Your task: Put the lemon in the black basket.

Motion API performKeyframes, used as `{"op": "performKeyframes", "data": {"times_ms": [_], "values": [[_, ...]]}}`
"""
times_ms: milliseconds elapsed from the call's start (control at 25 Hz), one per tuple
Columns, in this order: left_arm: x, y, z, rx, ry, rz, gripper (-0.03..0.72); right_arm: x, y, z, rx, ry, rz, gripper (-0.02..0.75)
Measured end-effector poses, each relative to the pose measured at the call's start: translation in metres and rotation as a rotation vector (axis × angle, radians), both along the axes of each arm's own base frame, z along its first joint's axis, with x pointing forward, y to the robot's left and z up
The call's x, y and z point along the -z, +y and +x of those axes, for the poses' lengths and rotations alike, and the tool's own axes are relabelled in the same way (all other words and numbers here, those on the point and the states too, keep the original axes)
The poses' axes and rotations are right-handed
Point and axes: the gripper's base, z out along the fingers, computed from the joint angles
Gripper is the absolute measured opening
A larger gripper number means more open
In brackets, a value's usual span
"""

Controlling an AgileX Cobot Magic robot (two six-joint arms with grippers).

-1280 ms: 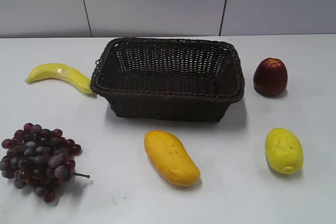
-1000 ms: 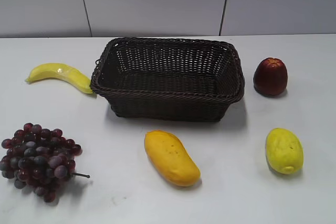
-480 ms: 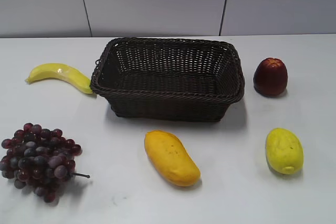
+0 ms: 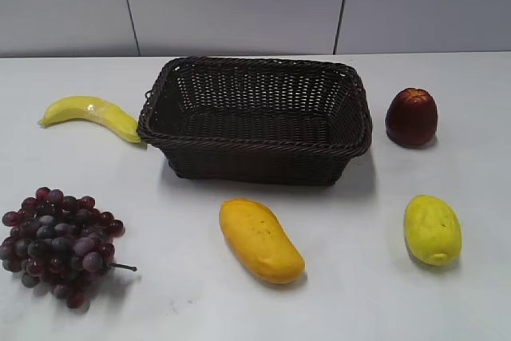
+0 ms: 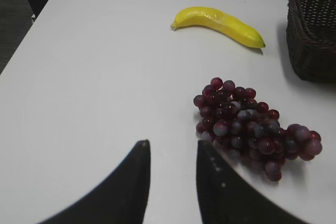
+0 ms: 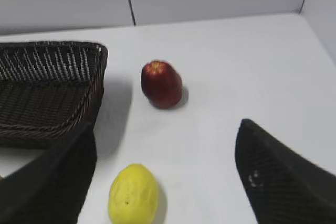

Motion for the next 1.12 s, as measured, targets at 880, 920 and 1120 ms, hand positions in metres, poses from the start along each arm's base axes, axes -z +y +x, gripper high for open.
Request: {"op": "performKeyframes", "data": {"times_ms": [880, 920, 1120], "values": [[0.0, 0.0, 0.0, 0.0, 0.0, 0.0, 0.237, 0.154, 0.026, 0.136, -0.152, 0.885, 0.119, 0.642], [0.0, 0.0, 0.0, 0.0, 0.0, 0.0, 0.237, 0.158, 0.026, 0.138, -0.149, 0.897, 0.121, 0.64], [0.0, 0.0, 0.0, 0.0, 0.0, 0.0, 0.237, 0.173, 0.027, 0.145, -0.151, 0.939, 0.133, 0.608]]}}
